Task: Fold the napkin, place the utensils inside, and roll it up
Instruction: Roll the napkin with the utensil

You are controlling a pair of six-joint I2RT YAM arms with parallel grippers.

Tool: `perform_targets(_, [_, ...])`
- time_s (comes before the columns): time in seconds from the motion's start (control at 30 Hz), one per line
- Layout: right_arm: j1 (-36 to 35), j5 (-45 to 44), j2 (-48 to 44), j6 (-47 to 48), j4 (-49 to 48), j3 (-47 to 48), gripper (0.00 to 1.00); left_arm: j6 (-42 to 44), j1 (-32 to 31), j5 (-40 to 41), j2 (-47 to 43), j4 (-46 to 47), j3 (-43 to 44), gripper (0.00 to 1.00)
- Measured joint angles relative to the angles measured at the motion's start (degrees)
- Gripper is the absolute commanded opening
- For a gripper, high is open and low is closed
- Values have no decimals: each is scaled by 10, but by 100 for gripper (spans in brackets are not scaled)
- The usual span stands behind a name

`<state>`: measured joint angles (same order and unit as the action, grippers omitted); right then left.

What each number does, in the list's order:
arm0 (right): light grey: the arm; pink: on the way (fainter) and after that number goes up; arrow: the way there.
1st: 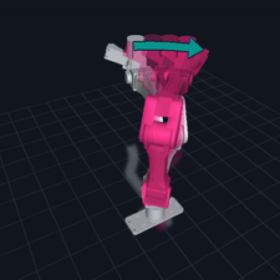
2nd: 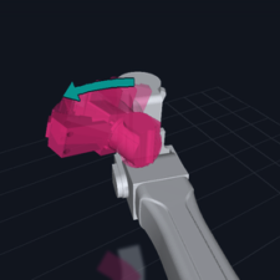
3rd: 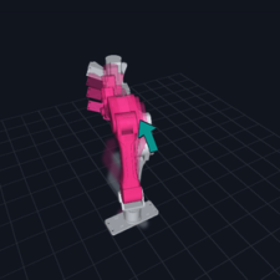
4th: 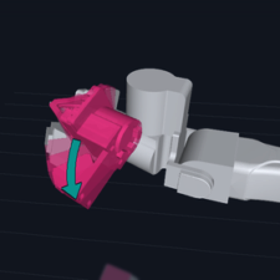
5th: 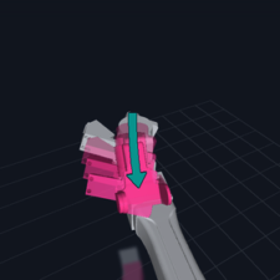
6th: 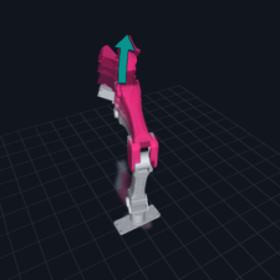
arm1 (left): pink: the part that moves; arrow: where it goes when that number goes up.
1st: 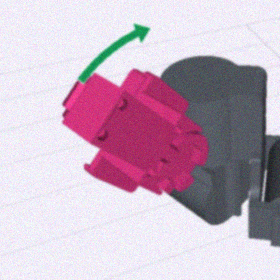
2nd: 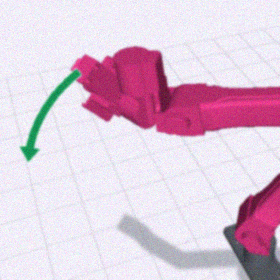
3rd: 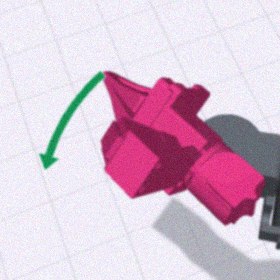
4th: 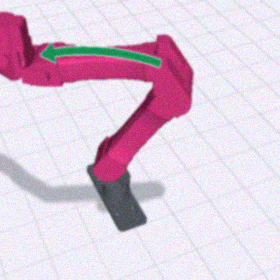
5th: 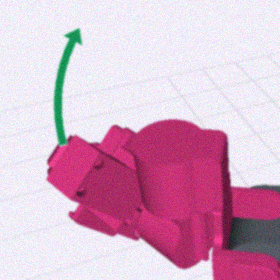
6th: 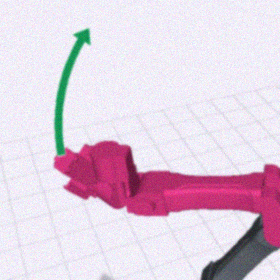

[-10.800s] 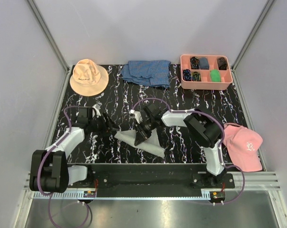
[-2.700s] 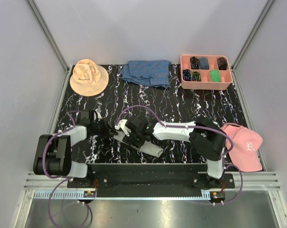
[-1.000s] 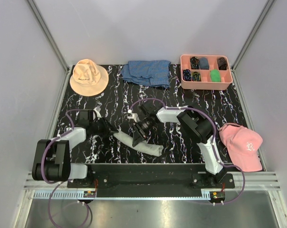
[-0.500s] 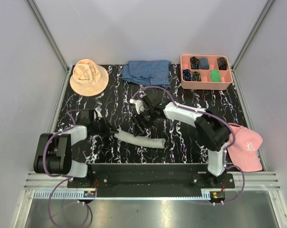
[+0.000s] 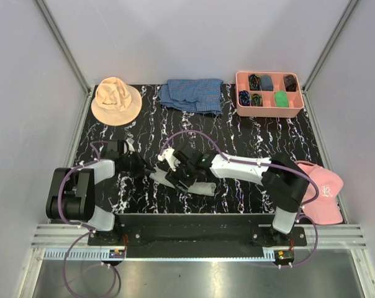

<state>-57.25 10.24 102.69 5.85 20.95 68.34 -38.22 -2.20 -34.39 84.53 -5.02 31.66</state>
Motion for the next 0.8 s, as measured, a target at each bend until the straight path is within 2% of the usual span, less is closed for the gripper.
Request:
perform_targets(0.43, [-14,-51,59,16,-31,0,68,0,0,-3,23,-18,26,0])
perform_targets(0.5, [-15,-63,63,14,-35,3,62,0,0,-3,26,-19,30,3])
perform_targets(0.53, [-15,-67,66,14,-35,6,59,0,0,-3,26,-19,33,6])
perform_targets(0.57, [-15,-74,70,13,-35,10,55,1,0,-3,27,-20,34,16])
perform_targets(0.63, [-15,-82,78,10,-35,19,47,4,0,-3,26,-21,39,25])
perform_targets(0.67, [-14,-83,80,7,-36,22,46,5,0,-3,26,-24,43,36])
perform_targets(0.77, [-7,-67,84,-4,-39,26,43,9,0,-1,25,-36,61,57])
perform_targets(0.8, [0,-54,84,-11,-41,27,43,11,1,0,21,-43,68,60])
